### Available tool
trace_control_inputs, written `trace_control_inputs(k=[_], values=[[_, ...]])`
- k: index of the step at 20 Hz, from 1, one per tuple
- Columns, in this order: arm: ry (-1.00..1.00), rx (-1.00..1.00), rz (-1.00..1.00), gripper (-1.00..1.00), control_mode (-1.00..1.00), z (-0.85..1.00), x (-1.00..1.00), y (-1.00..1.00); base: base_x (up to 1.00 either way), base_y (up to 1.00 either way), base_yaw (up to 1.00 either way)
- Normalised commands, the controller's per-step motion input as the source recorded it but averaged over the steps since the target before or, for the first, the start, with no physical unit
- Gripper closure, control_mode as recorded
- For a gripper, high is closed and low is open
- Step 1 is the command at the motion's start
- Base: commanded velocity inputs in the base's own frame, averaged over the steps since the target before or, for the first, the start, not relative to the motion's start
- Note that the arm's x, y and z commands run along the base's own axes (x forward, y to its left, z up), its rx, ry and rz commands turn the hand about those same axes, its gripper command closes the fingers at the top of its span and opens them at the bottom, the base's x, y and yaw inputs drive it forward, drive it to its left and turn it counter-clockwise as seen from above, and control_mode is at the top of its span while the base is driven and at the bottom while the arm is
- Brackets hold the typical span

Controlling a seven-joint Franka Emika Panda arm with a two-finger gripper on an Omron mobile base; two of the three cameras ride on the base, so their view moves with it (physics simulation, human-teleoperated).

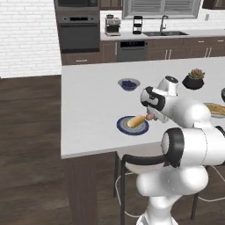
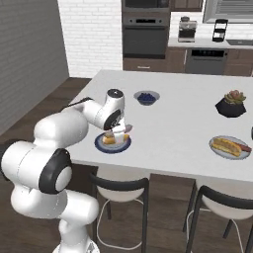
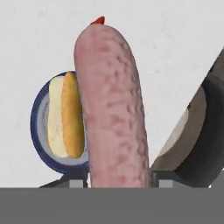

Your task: Place one bun and one sausage from the bowl on each plate.

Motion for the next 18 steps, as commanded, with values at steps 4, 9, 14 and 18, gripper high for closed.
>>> trace_control_inputs(k=[4,9,14,18], values=[[0.21,0.01,-0.49,1.0,-1.0,-0.31,0.01,-0.21,0.0,0.0,0.0],[0.06,0.13,-0.05,1.0,-1.0,-0.36,0.27,0.06,0.0,0.0,0.0],[0.1,0.03,-0.12,1.0,-1.0,-0.33,0.61,0.39,0.0,0.0,0.0],[0.11,-0.01,-0.12,1.0,-1.0,-0.28,0.76,0.63,0.0,0.0,0.0]])
